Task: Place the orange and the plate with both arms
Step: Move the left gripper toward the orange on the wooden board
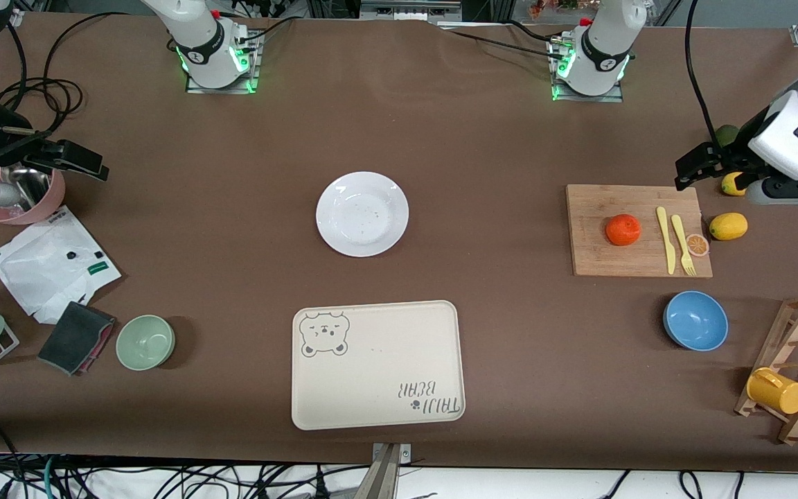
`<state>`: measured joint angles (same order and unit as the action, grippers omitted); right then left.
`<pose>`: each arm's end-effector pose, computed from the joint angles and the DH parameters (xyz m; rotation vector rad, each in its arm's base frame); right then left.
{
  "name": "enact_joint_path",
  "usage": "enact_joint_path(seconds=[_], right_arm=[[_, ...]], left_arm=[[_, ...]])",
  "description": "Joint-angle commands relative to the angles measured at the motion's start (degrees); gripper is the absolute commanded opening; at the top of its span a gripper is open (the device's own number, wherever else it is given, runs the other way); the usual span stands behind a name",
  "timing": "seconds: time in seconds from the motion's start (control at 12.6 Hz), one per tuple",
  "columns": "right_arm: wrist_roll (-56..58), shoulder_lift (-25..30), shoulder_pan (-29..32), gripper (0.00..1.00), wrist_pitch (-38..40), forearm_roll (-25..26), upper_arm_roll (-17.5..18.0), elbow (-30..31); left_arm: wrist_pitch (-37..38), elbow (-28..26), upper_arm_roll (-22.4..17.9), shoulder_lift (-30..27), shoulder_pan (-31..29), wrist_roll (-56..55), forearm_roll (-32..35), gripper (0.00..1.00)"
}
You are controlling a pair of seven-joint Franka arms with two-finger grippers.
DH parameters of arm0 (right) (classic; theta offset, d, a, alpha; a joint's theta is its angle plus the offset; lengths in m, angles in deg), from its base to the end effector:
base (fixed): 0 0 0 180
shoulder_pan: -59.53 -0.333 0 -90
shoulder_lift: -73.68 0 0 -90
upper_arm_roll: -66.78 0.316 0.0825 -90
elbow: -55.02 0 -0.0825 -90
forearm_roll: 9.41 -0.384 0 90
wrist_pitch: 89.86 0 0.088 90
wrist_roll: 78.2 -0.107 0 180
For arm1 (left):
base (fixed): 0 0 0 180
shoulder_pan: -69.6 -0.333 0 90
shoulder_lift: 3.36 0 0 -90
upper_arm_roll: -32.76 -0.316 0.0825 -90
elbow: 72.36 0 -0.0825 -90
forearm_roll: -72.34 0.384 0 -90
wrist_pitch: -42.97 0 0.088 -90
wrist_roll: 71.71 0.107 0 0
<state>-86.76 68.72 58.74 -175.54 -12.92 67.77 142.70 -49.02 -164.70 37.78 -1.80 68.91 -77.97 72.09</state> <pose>0.5708 0.0243 0.5888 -3.0785 0.1809 0.1955 0.5626 -0.0424 0.5930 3.1371 0.0532 -0.0529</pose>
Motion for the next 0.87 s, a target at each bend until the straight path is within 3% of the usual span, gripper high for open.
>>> enact_joint_path(seconds=[0.0,0.79], right_arm=[[-1.0,0.4,0.1,1.0,-0.7,0.2,0.3,0.3],[-0.9,0.3,0.0,1.0,-0.7,-0.2,0.3,-0.1]], left_arm=[[0.2,1.4,-0.1,0.6,0.3,1.2,0.6,1.0],[-0.6,0.8,-0.3,1.3,-0.7,0.5,1.0,1.0]])
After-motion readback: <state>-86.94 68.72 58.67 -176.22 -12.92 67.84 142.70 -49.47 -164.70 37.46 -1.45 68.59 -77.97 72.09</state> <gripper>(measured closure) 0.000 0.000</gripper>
